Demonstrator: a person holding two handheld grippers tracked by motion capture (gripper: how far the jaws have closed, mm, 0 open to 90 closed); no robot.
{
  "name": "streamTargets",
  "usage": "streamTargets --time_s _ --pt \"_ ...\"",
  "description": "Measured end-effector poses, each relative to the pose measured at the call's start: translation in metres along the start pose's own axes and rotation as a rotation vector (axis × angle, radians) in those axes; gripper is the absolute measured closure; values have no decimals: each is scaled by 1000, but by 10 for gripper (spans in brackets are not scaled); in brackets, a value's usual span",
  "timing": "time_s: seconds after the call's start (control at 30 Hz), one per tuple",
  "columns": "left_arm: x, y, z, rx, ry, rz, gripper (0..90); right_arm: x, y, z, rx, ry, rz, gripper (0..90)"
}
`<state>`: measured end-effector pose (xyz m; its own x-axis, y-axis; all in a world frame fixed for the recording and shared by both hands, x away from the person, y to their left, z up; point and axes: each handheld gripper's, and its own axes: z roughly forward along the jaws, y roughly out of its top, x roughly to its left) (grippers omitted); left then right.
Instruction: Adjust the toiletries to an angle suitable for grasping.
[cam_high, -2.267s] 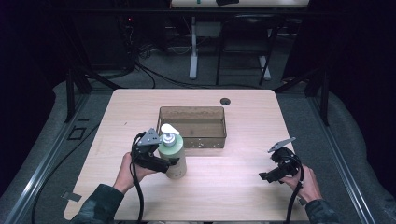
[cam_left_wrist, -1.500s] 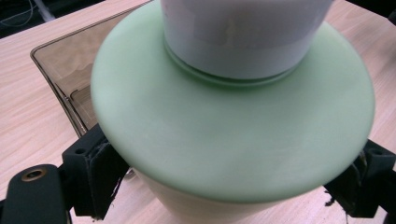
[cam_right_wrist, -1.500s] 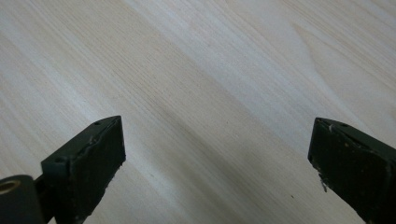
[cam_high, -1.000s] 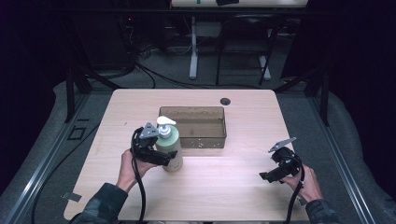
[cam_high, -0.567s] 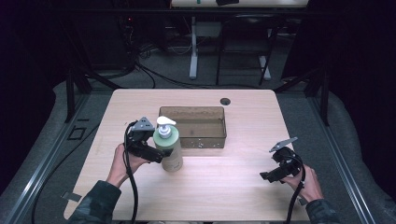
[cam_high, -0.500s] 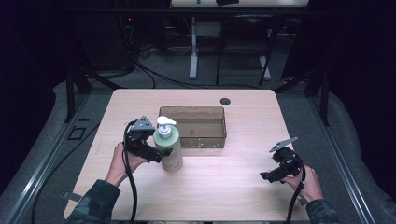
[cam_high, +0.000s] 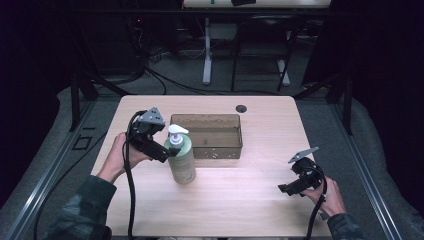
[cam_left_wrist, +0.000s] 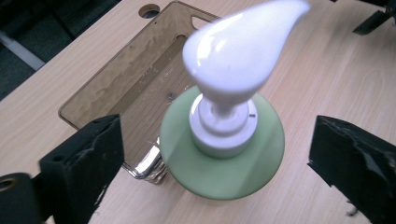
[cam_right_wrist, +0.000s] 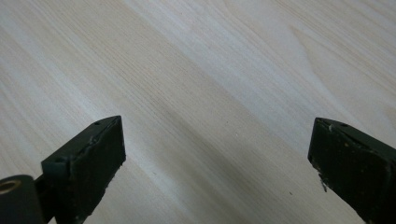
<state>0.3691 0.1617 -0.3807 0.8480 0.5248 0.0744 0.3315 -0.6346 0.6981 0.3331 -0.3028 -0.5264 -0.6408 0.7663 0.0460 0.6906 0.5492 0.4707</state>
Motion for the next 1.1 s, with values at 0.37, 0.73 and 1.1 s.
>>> streamTargets --time_s 0.37,0.73,1.1 --pt "3 34 -6 14 -32 86 305 0 0 -1 -3 1 -2 40" --pt "-1 42 -4 73 -28 153 539 0 0 -1 -6 1 -6 46" --pt "3 44 -6 107 -59 162 594 0 0 1 5 -7 -15 46"
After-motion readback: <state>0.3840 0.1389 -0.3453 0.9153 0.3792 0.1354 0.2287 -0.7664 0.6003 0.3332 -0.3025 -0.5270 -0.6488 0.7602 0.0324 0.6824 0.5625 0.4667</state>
